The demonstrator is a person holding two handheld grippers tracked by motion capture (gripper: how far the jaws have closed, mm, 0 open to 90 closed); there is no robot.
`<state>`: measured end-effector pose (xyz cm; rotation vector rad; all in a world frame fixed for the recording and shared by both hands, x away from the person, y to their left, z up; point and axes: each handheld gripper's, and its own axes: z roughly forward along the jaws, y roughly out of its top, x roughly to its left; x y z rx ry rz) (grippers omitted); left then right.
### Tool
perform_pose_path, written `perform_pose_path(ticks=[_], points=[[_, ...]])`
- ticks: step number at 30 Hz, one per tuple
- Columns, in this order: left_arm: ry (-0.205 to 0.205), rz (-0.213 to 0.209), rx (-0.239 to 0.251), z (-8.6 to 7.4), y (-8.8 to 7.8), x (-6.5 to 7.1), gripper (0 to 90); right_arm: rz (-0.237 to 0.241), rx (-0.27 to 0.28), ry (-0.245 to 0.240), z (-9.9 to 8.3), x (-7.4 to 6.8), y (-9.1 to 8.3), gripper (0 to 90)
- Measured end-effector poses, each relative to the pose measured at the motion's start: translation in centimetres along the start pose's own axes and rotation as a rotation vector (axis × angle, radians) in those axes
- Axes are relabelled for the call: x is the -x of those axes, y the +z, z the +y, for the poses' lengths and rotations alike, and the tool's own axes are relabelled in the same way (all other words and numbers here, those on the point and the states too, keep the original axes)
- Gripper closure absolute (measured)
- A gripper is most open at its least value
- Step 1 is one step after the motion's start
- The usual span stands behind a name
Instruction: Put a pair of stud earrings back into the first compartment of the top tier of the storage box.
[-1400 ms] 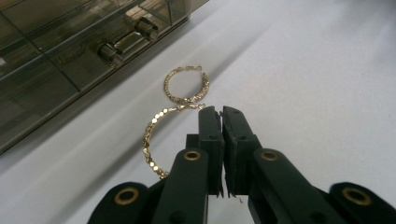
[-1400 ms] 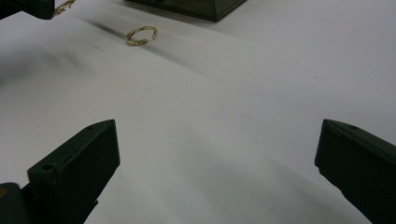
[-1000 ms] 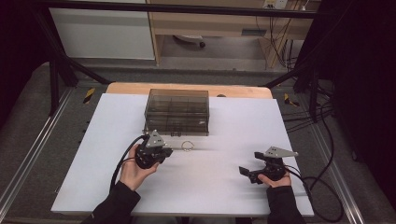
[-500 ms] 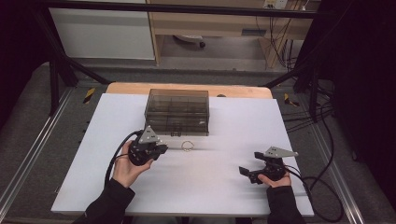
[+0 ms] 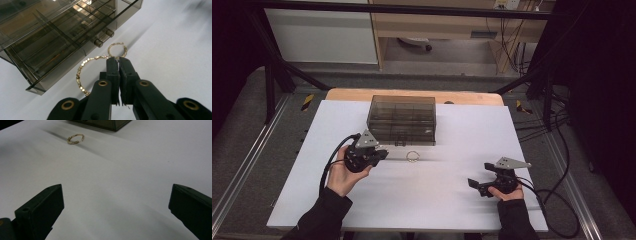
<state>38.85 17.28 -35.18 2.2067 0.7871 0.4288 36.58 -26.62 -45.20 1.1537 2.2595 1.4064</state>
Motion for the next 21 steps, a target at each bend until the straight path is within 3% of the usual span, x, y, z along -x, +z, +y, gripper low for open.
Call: perform_pose_path(ticks=[7, 9, 13, 21], points=[[-0.006, -0.005, 0.013, 0.4, -0.2, -0.6, 86.8, -0.001, 0.0, 0.001, 0.0, 0.0, 0.0, 0.5], [-0.034, -0.01, -0.002, 0.5, -0.4, -0.6, 86.8, 0.0, 0.0, 0.0, 0.0, 0.0, 0.0, 0.5], [-0.006, 0.001, 0.01, 1.0, -0.4, -1.0, 86.9, -0.001, 0.0, 0.0, 0.0, 0.0, 0.0, 0.5], [-0.02, 0.008, 0.017, 1.7, -0.4, -1.6, 86.8, 0.0, -0.001, 0.0, 0.0, 0.0, 0.0, 0.5]])
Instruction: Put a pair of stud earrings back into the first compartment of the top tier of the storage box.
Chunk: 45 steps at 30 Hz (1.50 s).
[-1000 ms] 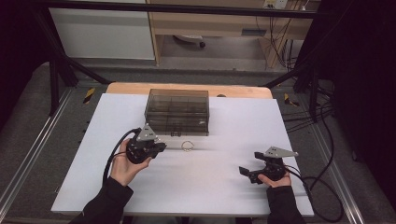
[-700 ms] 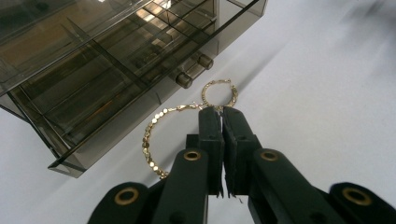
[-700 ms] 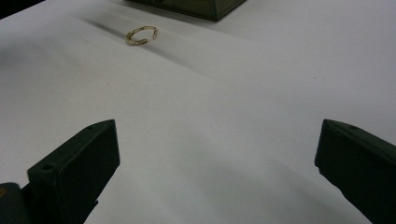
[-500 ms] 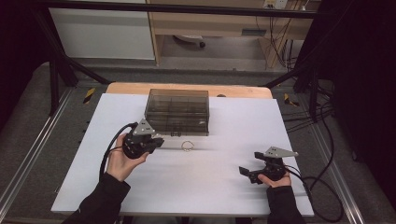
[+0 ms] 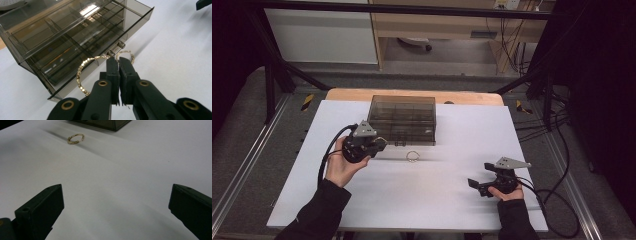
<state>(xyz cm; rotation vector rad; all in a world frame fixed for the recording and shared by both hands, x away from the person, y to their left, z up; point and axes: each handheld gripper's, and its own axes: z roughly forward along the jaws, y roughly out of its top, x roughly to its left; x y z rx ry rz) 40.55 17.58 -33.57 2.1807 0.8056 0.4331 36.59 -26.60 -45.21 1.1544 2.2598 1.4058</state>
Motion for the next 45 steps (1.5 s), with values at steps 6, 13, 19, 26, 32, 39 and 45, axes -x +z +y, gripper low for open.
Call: perform_pose_path(ticks=[6, 13, 19, 26, 32, 39, 45], points=[[-0.011, 0.008, -0.002, 0.5, 0.2, -0.5, 86.8, 0.001, 0.001, -0.001, 0.0, 0.0, 0.0, 0.5], [-0.021, 0.016, -0.005, 1.0, 0.6, -1.1, 86.8, 0.001, 0.001, 0.0, 0.0, 0.0, 0.0, 0.5], [-0.029, 0.022, -0.004, 1.3, 1.2, -1.5, 86.8, 0.001, 0.001, 0.001, 0.0, 0.0, 0.0, 0.5], [-0.043, 0.04, -0.011, 1.6, 1.8, -2.3, 86.8, 0.001, 0.001, 0.0, 0.0, 0.0, 0.0, 0.5], [-0.06, 0.051, -0.015, 1.6, 2.3, -3.0, 86.8, 0.002, 0.002, 0.0, 0.0, 0.0, 0.0, 0.5], [-0.072, 0.063, -0.017, 1.3, 2.9, -3.8, 86.8, 0.002, 0.0, -0.001, 0.0, 0.0, 0.0, 0.5], [-0.076, 0.067, -0.027, 1.2, 3.6, -3.9, 86.8, 0.002, 0.002, 0.0, 0.0, 0.0, 0.0, 0.5]])
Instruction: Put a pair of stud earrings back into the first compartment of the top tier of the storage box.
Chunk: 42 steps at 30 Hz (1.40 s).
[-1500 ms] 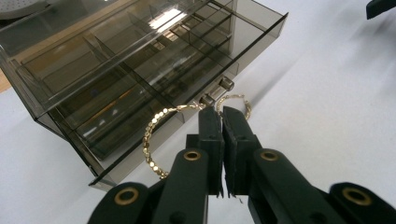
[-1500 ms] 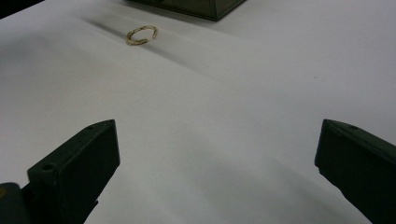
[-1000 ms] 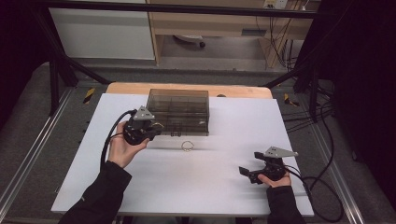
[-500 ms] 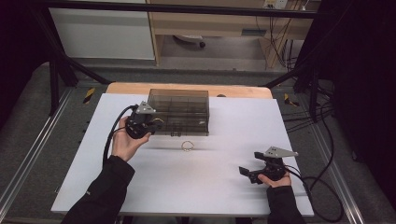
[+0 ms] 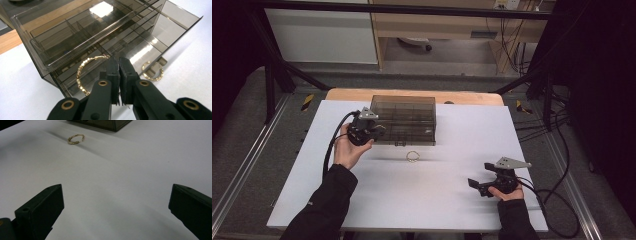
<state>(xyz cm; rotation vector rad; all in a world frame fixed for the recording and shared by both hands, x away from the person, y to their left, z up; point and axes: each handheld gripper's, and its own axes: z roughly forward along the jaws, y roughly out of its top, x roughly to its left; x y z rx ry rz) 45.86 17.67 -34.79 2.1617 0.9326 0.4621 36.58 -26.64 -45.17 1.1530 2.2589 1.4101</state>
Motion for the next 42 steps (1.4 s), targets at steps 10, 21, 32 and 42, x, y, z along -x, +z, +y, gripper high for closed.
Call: perform_pose_path(ticks=[10, 21, 32, 42], points=[[0.001, 0.013, -0.014, -0.2, 0.6, -0.2, 86.8, 0.001, 0.0, 0.0, 0.0, 0.0, 0.0, 0.5], [-0.017, 0.013, -0.027, -1.0, 1.1, -0.5, 86.8, 0.001, 0.0, 0.0, 0.0, 0.0, 0.0, 0.5], [-0.026, 0.021, 0.009, -1.0, 1.0, -0.5, 84.2, 0.001, 0.001, 0.001, 0.0, 0.0, 0.0, 0.6], [-0.027, 0.031, 0.068, -0.9, -1.0, -0.2, 69.0, 0.001, 0.001, 0.002, 0.0, 0.0, 0.0, 0.6]])
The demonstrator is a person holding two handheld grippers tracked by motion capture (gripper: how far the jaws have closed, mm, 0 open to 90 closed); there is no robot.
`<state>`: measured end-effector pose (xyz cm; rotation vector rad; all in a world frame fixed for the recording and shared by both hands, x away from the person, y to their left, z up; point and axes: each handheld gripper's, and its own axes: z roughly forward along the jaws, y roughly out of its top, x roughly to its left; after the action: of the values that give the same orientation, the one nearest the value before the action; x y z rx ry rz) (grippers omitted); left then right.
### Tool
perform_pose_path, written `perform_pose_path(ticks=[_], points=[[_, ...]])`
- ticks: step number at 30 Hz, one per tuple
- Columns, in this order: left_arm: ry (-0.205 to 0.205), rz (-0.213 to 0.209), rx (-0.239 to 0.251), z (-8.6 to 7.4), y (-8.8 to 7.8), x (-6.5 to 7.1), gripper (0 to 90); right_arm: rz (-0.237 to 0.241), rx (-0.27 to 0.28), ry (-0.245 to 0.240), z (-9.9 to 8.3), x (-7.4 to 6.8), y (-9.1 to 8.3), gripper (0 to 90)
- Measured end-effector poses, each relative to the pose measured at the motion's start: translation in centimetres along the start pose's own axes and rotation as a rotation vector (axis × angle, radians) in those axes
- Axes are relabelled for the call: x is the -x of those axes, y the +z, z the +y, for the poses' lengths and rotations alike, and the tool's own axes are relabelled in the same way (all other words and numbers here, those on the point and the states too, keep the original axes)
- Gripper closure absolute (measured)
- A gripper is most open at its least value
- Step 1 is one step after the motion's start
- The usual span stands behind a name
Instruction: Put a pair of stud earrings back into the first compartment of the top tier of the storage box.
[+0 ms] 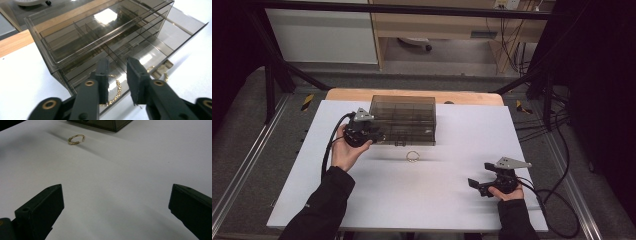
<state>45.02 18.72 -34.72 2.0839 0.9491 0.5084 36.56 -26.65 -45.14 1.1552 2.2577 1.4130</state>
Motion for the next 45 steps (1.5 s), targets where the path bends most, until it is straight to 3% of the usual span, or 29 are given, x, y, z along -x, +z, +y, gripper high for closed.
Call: perform_pose_path(ticks=[8, 22, 32, 39, 40, 45], points=[[-0.009, -0.033, 0.029, -0.4, -1.4, 0.7, 51.4, 0.0, 0.0, -0.002, 0.0, 0.0, 0.0, 0.5], [0.042, -0.059, 0.018, -2.6, -2.2, 2.4, 34.2, 0.0, 0.0, -0.002, 0.0, 0.0, 0.0, 0.5], [0.06, -0.079, -0.003, -4.1, -1.3, 3.9, 22.8, -0.001, -0.001, -0.001, 0.0, 0.0, 0.0, 0.5], [0.105, -0.108, -0.004, -4.8, -0.1, 4.8, 16.7, 0.0, -0.001, -0.001, 0.0, 0.0, 0.0, 0.6], [0.084, -0.109, -0.029, -4.9, -0.1, 5.2, 16.3, 0.0, -0.002, -0.002, 0.0, 0.0, 0.0, 0.5], [0.095, -0.125, -0.044, -5.2, 0.7, 5.9, 13.8, 0.0, -0.002, -0.002, 0.0, 0.0, 0.1, 0.5]])
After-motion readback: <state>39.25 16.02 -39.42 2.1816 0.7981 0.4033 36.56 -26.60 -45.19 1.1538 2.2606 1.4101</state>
